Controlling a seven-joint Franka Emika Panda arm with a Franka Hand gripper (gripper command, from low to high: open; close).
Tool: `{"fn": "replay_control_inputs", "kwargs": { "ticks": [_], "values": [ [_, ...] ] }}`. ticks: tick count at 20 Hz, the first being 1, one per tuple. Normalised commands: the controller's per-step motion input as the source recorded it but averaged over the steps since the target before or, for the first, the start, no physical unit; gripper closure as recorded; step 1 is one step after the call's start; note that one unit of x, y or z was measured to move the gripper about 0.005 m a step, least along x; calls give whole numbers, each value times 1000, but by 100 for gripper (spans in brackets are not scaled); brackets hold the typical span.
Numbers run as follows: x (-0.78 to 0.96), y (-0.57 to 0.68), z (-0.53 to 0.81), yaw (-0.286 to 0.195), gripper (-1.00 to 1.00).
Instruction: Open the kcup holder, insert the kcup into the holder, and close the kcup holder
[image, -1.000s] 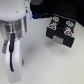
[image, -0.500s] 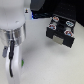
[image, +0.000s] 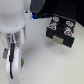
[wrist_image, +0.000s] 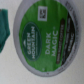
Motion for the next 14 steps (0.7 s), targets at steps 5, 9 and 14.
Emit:
{"fn": "replay_control_inputs", "kwargs": {
  "ticks": [5,9,14],
  "values": [
    [53,4,38,-58,100],
    [54,-18,27,-68,100],
    [60,8,85,-60,100]
  ]
}}
